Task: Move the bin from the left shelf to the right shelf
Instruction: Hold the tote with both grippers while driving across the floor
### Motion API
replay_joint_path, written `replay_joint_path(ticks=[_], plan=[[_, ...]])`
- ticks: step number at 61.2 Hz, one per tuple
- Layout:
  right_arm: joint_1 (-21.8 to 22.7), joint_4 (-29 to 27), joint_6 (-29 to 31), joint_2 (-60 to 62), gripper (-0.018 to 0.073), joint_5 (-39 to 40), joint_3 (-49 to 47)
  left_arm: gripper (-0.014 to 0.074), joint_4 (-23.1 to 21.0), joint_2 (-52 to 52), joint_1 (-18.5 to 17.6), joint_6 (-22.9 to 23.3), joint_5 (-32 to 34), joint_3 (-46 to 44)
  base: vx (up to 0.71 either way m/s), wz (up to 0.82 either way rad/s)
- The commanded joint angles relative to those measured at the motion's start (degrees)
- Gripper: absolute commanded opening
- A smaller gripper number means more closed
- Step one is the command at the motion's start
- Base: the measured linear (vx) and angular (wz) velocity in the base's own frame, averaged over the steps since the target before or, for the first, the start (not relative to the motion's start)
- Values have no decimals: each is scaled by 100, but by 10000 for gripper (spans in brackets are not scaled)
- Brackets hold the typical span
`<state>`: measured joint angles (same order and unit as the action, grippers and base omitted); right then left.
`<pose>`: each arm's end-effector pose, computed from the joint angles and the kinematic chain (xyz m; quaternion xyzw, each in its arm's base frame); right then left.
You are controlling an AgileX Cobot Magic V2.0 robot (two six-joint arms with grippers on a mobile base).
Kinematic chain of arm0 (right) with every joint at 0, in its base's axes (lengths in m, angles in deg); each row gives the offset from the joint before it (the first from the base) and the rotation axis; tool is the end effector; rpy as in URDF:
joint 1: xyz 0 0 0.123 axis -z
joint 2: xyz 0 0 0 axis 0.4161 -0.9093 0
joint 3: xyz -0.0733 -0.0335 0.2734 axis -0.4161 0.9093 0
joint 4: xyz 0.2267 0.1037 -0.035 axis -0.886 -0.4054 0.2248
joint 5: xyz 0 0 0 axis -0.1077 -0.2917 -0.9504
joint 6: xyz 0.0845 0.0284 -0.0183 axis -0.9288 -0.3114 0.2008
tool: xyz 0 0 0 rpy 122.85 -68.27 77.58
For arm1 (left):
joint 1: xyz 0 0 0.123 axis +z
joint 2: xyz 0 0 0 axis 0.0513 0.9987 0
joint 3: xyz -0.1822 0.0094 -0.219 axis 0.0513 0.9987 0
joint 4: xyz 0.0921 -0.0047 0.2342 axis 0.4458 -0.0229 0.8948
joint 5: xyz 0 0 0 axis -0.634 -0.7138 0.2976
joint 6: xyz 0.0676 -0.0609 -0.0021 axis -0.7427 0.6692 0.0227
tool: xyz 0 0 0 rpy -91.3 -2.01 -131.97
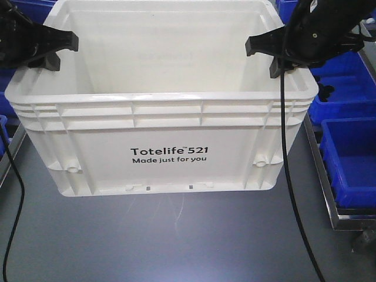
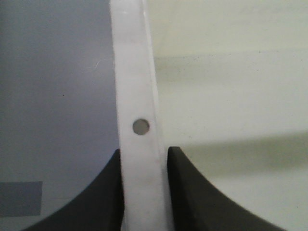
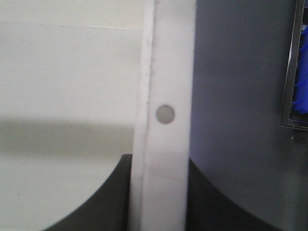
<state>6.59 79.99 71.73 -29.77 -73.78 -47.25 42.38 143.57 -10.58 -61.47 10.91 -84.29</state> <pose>0.3389 0.1059 0.3607 -0.0394 0.9717 0.0408 0.2292 0.3077 -0.0731 0.3726 0.0036 0.9559 -0.0632 0.2868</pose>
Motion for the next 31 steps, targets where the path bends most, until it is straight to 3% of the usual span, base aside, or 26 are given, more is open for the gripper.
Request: replay_joint_path(ticks=[1,31], plan=[[97,447,30,350,10,506,-224,99,192,-308,1,-161,441,-199,10,-11],[97,446,30,350,10,470,-224,99,193,-308,1,-161,442,-199,8,-13]])
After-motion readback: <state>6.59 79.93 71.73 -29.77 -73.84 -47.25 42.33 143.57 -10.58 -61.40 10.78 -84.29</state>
